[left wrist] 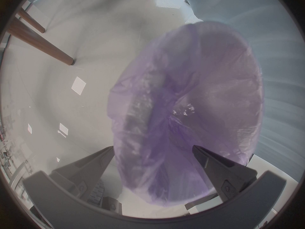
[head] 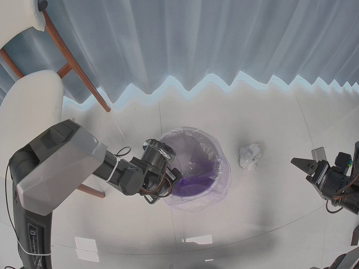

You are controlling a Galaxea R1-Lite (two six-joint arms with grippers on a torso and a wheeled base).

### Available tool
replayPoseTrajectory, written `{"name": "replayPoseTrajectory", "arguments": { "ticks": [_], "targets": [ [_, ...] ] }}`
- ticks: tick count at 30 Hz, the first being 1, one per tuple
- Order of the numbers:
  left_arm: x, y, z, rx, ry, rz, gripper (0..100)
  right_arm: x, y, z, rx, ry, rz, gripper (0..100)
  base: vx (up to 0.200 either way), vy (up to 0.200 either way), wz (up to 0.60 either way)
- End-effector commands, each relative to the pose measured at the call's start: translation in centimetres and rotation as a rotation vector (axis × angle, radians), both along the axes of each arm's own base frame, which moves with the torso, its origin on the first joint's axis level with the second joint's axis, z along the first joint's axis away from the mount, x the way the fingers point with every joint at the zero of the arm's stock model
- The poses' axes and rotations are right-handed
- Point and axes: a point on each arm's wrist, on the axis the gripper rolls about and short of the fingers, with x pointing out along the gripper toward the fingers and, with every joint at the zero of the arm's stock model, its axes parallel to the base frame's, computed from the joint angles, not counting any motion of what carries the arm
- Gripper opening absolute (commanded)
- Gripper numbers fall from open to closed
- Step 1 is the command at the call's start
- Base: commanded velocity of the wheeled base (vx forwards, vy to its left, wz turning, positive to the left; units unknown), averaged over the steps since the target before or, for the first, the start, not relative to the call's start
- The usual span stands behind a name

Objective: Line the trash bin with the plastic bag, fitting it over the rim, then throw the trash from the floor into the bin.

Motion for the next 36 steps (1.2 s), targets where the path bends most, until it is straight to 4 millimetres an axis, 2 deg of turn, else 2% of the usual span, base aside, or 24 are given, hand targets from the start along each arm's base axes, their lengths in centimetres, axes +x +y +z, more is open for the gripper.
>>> {"name": "replayPoseTrajectory", "arguments": {
  "ticks": [1,2,4,10,18,26,30,36],
  "targets": [
    [0.6,-0.5,-2.3,0.036,0.025,0.009,100,-0.3,-0.1,-0.3,0.0,0.01,-0.001,100,0.0,0.0,0.0],
    [0.6,-0.5,-2.3,0.036,0.025,0.009,0,-0.3,-0.1,-0.3,0.0,0.01,-0.001,100,0.0,0.0,0.0],
    [0.6,-0.5,-2.8,0.052,0.025,0.02,0,-0.3,-0.1,-0.4,0.01,0.011,-0.007,100,0.0,0.0,0.0],
    [0.7,-0.4,-2.2,0.073,0.003,-0.006,0,-0.4,-0.1,-0.5,0.016,0.017,-0.01,100,0.0,0.0,0.0],
    [1.3,1.5,0.4,0.194,-0.109,-0.088,0,-0.5,-0.1,-0.4,0.016,0.015,-0.01,100,0.0,0.0,0.0],
    [3.4,6.9,4.0,0.52,-0.299,-0.372,0,-1.3,-0.3,-0.9,0.012,0.019,-0.009,100,0.0,0.0,0.0],
    [3.5,7.8,5.0,0.58,-0.363,-0.523,0,-1.6,-0.4,-1.2,0.011,0.025,-0.009,100,0.0,0.0,0.0],
    [3.6,9.6,5.5,0.651,-0.508,-0.882,0,-1.6,-0.4,-1.1,0.012,0.021,-0.009,100,0.2,0.0,0.0]
  ]
}}
